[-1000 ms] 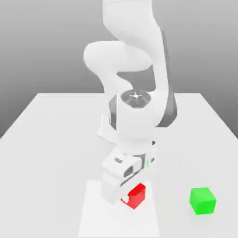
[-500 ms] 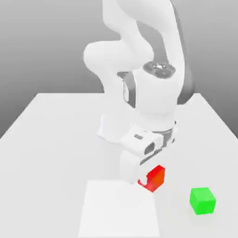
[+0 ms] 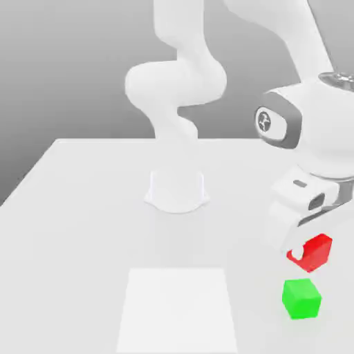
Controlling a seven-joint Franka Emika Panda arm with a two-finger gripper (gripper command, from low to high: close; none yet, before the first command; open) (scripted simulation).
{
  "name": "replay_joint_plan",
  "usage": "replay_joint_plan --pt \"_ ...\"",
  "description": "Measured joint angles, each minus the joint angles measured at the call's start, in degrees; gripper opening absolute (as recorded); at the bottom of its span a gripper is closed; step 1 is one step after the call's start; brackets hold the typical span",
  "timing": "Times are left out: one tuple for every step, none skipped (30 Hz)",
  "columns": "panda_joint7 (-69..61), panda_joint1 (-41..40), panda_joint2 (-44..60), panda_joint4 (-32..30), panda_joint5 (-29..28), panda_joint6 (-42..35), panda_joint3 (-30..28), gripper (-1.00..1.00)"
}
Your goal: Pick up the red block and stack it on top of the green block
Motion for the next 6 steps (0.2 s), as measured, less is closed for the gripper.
replay_joint_plan --pt "0.71 0.31 1.88 0.14 -0.79 1.72 -0.42 -1.0" --pt "1.37 0.66 3.84 0.25 -1.6 3.53 -0.9 -1.0" --pt "1.89 1.0 5.52 0.33 -2.28 5.08 -1.33 1.0" --pt "1.89 1.0 5.52 0.33 -2.28 5.08 -1.33 1.0" --pt "1.89 1.0 5.52 0.33 -2.28 5.08 -1.33 1.0" --pt "1.89 1.0 5.52 0.33 -2.28 5.08 -1.33 1.0"
